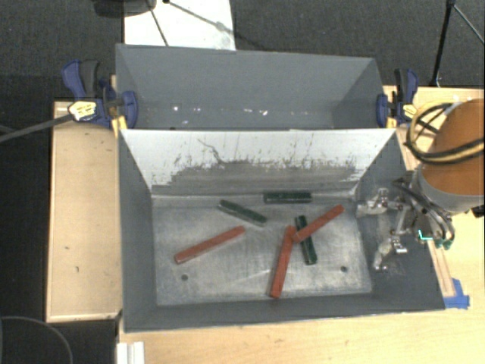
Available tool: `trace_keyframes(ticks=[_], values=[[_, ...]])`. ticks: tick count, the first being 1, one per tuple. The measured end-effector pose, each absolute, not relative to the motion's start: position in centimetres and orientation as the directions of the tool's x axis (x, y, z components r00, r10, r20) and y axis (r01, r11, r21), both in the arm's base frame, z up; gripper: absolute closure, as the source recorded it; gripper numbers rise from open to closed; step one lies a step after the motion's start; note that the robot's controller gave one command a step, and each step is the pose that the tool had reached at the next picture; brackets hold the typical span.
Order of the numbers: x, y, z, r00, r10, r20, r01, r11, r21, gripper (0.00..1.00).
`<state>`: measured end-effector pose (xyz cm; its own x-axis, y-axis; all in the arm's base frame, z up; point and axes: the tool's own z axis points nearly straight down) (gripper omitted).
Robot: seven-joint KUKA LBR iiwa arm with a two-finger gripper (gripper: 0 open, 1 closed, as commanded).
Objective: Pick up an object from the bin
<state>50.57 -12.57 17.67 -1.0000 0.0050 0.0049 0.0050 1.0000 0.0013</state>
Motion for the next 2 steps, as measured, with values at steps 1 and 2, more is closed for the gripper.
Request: trace_keyframes(ticks=[1, 2], values=[[50.8, -12.5, 18.1, -1.000, 0.001, -0.003, 0.001, 1.000, -0.001, 0.00], [53.2, -11.5, 12.1, -1.000, -0.030, -0.009, -0.030, 1.000, -0.002, 0.00]])
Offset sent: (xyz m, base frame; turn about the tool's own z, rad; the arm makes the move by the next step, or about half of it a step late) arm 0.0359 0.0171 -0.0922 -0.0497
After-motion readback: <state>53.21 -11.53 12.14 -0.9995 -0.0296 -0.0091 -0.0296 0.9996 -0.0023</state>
